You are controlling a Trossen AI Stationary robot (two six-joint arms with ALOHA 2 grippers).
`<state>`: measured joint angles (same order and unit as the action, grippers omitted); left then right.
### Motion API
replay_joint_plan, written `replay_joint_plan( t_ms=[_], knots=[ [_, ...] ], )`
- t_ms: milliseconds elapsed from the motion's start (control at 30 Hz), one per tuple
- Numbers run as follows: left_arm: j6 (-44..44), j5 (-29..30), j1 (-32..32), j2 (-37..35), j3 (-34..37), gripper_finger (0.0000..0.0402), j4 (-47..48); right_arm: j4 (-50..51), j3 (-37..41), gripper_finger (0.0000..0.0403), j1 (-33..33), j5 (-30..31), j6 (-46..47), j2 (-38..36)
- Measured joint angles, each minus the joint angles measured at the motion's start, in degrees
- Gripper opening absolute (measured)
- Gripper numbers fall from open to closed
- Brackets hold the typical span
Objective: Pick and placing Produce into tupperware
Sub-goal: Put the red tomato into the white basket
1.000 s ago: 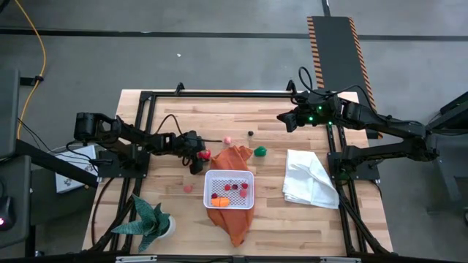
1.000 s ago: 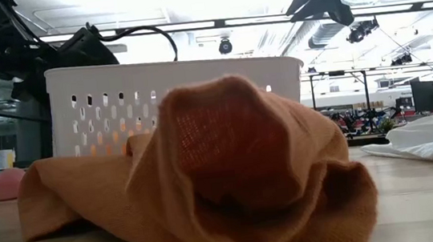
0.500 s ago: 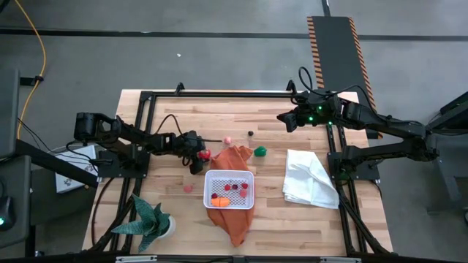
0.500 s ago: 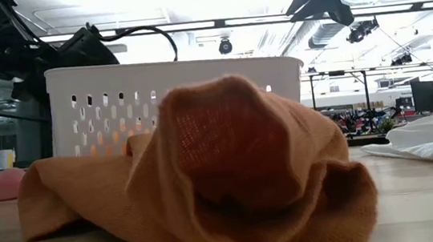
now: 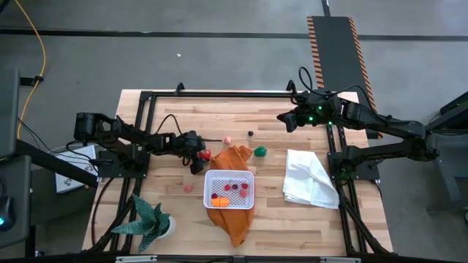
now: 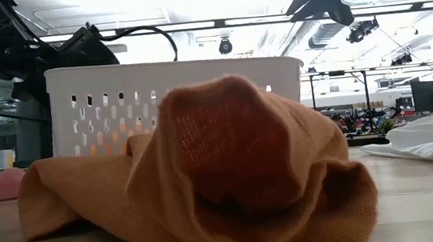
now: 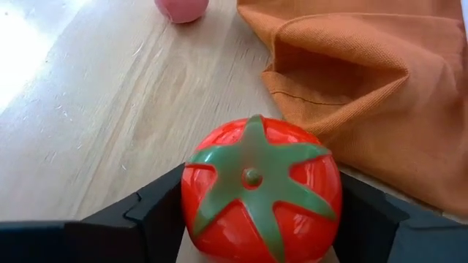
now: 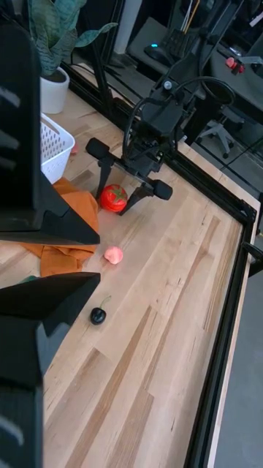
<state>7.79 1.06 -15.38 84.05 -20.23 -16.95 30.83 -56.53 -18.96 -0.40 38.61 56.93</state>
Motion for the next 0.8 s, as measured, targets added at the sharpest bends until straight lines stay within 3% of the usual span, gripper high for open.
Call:
replay_joint_plan(
  t_ms=[300,567,800],
  knots=[
    [0.00,-0.02,0.00,0.00,-0.02,0.0239,-0.04,0.00,0.00,0.0062,0.00,-0.02,0.00,0.00],
    [0.19,-0.02,0.00,0.00,-0.02,0.0281,-0.04,0.00,0.00,0.0062,0.00,-0.02,-0.02,0.00],
    [0.20,-0.67,0.00,0.00,-0.02,0.0246,-0.04,0.00,0.00,0.0062,0.00,-0.02,-0.02,0.00]
  ],
)
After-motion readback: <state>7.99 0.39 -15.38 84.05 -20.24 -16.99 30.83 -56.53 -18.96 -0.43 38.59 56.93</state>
